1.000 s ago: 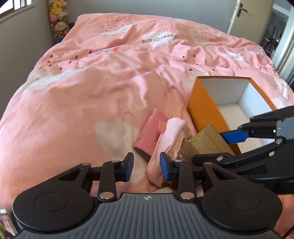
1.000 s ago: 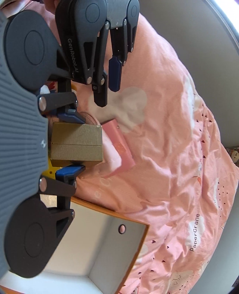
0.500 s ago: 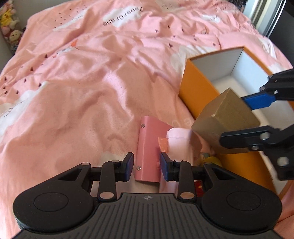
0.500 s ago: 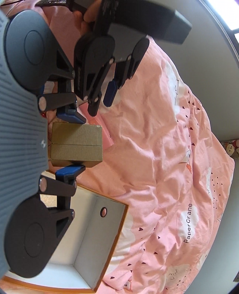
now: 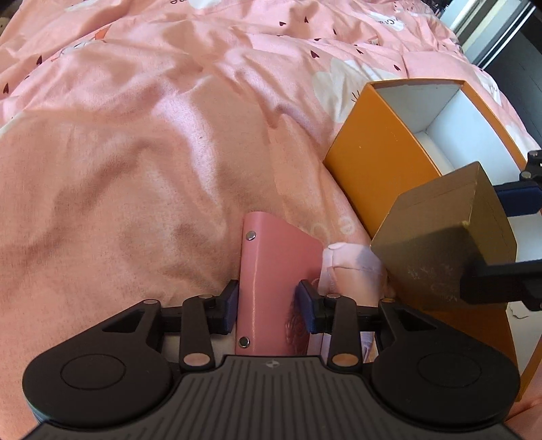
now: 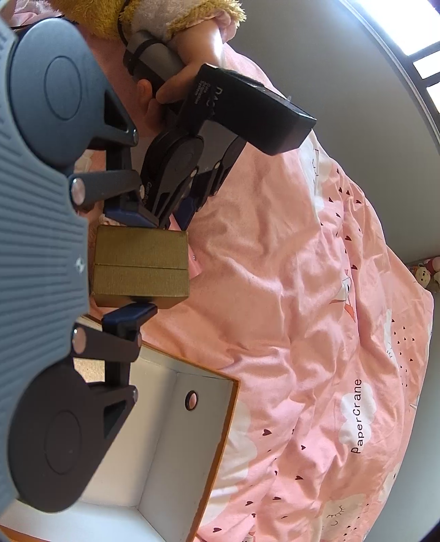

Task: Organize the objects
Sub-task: 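Grasp the pink card wallet with the left gripper, then lower the gold box and pink wallet into the orange box and release both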

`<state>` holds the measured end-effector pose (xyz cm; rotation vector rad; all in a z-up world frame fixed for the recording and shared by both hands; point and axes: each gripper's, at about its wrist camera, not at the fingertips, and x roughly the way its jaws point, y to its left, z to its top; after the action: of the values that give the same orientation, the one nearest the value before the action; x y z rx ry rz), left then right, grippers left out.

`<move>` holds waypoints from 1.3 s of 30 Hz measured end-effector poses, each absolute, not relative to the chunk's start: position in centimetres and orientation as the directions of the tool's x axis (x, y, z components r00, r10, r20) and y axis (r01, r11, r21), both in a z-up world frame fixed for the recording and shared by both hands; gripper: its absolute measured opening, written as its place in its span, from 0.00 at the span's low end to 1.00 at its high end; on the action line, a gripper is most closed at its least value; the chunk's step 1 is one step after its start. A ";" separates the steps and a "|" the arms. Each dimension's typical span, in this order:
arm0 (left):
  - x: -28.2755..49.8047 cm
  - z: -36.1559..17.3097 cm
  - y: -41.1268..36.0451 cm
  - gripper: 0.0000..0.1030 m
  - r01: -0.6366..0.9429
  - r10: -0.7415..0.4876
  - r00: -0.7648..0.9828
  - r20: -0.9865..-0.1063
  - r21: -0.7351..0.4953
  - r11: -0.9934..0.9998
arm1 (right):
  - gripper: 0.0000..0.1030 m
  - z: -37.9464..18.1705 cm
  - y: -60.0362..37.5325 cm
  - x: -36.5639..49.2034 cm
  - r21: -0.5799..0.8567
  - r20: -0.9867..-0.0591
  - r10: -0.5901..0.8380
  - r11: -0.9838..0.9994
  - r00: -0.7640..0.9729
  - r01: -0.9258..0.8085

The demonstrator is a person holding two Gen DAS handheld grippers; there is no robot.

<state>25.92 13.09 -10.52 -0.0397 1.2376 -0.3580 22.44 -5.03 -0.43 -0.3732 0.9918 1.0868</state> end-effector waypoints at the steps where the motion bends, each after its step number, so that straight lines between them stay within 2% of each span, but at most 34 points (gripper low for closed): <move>1: 25.6 -10.3 13.1 0.37 0.236 -0.287 0.287 -0.914 -0.223 0.946 | 0.48 -0.4 -5.1 22.5 0.203 -0.817 0.566 0.458 0.108 -0.865; 5: 23.6 -8.6 12.4 0.25 0.217 -0.260 0.348 -0.901 -0.192 0.957 | 0.49 0.2 -6.1 22.5 0.253 -0.796 0.598 0.467 0.092 -0.848; 8: 21.5 -7.1 12.0 0.20 0.192 -0.237 0.402 -0.885 -0.172 0.966 | 0.49 1.1 -7.3 22.3 0.285 -0.774 0.627 0.476 0.094 -0.832; 13: 18.8 -4.3 12.2 0.20 0.104 -0.156 0.503 -0.850 -0.119 0.987 | 0.49 2.7 -10.4 21.8 0.318 -0.737 0.665 0.501 0.123 -0.804; 18: 17.5 -0.7 12.8 0.19 -0.007 -0.109 0.602 -0.791 -0.143 0.990 | 0.49 3.9 -14.5 21.2 0.338 -0.709 0.681 0.556 0.183 -0.759; 22: 15.8 2.4 11.2 0.19 -0.009 -0.156 0.677 -0.719 -0.220 0.975 | 0.49 3.5 -18.1 20.9 0.310 -0.736 0.632 0.634 0.244 -0.709; 27: 14.1 4.0 7.6 0.19 0.065 -0.291 0.696 -0.657 -0.346 0.936 | 0.49 0.6 -21.6 21.1 0.297 -0.802 0.541 0.728 0.252 -0.618; 33: 15.1 2.0 3.1 0.19 0.118 -0.383 0.632 -0.674 -0.404 0.907 | 0.49 -3.4 -22.6 21.4 0.279 -0.863 0.467 0.761 0.195 -0.585; 39: 15.6 -0.5 1.1 0.19 0.098 -0.396 0.584 -0.708 -0.423 0.901 | 0.49 -6.1 -21.9 22.1 0.290 -0.903 0.418 0.767 0.102 -0.572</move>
<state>15.63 1.11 -0.50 -0.3592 0.9056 -0.2955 22.10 -21.88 -6.13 -0.1454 1.2742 0.7339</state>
